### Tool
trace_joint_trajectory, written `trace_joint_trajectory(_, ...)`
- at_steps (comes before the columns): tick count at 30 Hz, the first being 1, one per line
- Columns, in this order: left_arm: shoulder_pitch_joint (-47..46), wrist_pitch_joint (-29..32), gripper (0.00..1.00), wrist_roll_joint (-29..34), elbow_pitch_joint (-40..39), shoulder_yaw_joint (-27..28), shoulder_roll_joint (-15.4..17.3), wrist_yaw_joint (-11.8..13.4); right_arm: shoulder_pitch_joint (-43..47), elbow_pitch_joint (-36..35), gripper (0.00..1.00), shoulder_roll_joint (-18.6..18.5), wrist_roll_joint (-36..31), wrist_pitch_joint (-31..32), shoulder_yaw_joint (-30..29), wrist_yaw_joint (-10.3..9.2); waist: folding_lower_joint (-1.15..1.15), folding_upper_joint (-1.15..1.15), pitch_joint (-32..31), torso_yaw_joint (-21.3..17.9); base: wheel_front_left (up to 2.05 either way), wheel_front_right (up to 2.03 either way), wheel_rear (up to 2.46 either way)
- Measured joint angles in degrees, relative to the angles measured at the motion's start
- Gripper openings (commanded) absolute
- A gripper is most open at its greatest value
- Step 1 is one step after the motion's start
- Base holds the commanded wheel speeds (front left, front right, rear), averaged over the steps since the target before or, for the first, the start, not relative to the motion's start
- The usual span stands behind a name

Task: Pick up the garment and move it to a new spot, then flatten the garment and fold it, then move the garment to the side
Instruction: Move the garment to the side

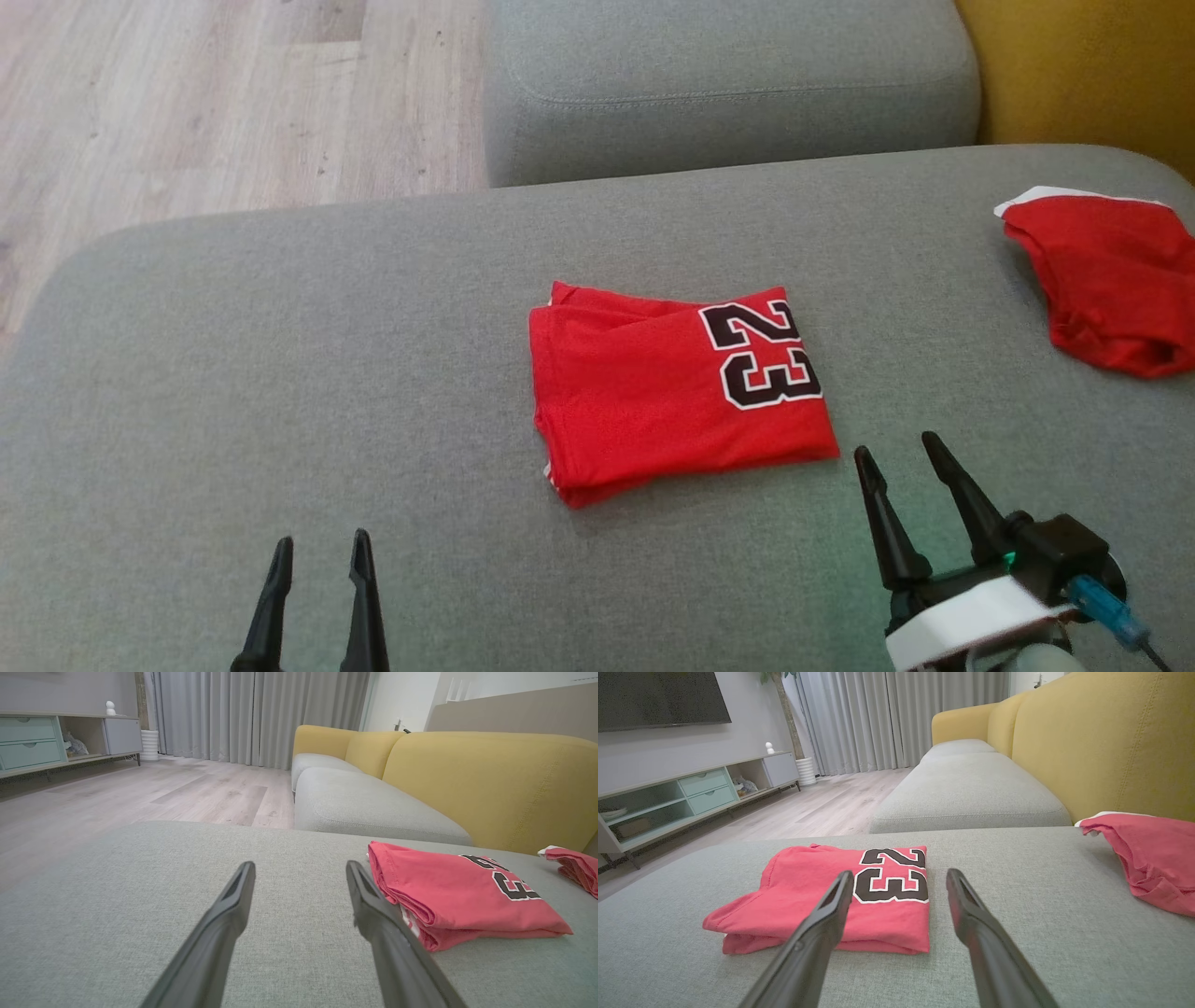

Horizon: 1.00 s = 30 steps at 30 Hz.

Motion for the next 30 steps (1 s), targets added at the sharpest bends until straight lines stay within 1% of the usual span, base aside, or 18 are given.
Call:
trace_joint_trajectory(6,0.0,0.0,1.0,0.32,0.1,0.02,0.0,-0.01,-0.01,0.55,1.0,0.8,0.74,0.0,-0.62,0.0,0.0,0.0,0.06,-0.49,0.0,0.0,0.0)
trace_joint_trajectory(15,-0.11,0.0,1.0,0.81,-0.09,-0.27,0.0,0.11,-0.05,1.08,1.0,0.85,0.73,0.0,-0.68,0.0,0.0,0.0,0.99,-0.7,0.0,0.0,0.0)
trace_joint_trajectory(20,-0.62,0.0,1.0,0.46,-0.55,-0.78,0.0,0.58,-1.22,4.01,1.0,0.92,1.43,0.0,-0.29,0.0,0.0,0.0,3.18,-0.45,0.0,0.0,0.0)
trace_joint_trajectory(23,-2.5,0.0,1.0,0.18,-1.19,-0.94,-0.01,0.62,-5.95,7.82,1.0,1.07,2.79,0.0,0.78,0.0,0.01,0.0,5.53,-0.33,0.0,0.0,0.0)
trace_joint_trajectory(27,-6.56,0.0,1.0,0.13,-1.79,-2.02,-0.01,0.62,-16.73,14.3,1.0,1.0,3.9,0.23,2.57,0.0,0.02,0.0,9.38,-0.05,0.0,0.0,0.0)
trace_joint_trajectory(30,-8.94,0.0,1.0,0.15,-1.88,-3.05,-0.04,0.62,-24.56,19.26,1.0,1.01,5.77,2.22,4.09,0.0,0.02,0.0,12.17,0.25,0.0,0.0,0.0)
